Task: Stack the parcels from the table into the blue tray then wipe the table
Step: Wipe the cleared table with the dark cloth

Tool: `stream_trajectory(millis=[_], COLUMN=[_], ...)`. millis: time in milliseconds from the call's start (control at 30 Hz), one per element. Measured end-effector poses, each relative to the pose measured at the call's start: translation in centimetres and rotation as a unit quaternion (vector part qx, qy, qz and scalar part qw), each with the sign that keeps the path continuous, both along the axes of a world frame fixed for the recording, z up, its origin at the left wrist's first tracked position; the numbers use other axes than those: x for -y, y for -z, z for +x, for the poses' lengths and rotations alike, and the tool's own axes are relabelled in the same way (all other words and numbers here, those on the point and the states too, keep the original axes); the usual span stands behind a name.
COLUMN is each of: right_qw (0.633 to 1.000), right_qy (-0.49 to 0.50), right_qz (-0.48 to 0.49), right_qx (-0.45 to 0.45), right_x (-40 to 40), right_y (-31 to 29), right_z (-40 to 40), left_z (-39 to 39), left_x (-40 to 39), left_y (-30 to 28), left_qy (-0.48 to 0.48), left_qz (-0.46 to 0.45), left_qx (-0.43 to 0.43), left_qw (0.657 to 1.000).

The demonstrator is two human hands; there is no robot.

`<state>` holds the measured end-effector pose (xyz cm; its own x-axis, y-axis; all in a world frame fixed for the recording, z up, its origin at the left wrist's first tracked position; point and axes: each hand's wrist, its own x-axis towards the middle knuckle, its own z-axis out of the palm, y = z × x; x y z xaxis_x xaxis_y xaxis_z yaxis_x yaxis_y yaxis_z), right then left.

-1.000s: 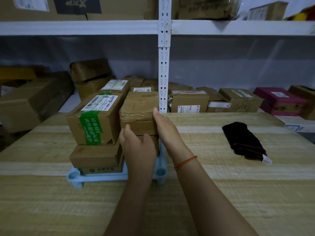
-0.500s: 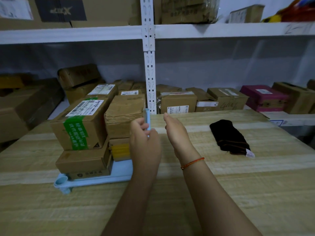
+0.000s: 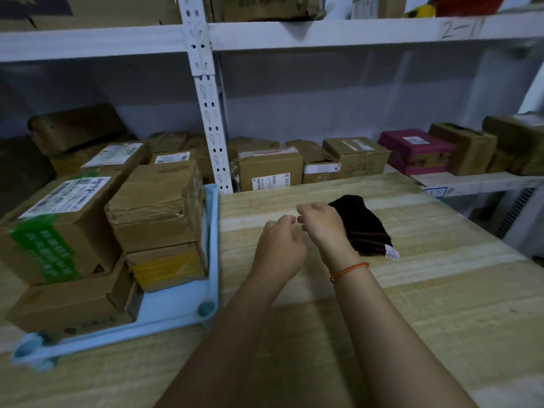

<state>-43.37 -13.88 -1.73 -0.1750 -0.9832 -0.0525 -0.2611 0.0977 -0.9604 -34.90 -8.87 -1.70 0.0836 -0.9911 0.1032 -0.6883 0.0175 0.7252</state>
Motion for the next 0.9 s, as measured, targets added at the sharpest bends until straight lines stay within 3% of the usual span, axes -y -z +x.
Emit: stream_trajectory(millis=[267,400,500,633,900], right_qw=[0.999,0.991,0.964,0.908,0.859], right_qy=[0.002,0.012,0.071,0.080,-0.018], right_qz=[0.018,0.018,-0.006,0.048,0.093], right_qx=[-0.043,-0.132,-0.257,-0.409,-0.504], right_x=[1.7,3.0,4.6,6.6,10.6], right_y=[2.2,2.8,3.7,5.2,8.8], right_z=[-0.5,-2.6,-5.1,-7.9,-10.2], left_z=[-0.9,-1.3,-1.4,-1.3,-1.3], left_x=[1.8,2.6,3.4,4.7,7.8], left_y=[0.8,1.2,1.3,1.5,2.3], left_qy=[0.013,0.033,0.046,0.047,0.041], left_qz=[0.019,0.033,0.044,0.065,0.097], left_qx=[0.008,0.029,0.046,0.052,0.088], left_qw=[1.000,0.999,0.997,0.995,0.991])
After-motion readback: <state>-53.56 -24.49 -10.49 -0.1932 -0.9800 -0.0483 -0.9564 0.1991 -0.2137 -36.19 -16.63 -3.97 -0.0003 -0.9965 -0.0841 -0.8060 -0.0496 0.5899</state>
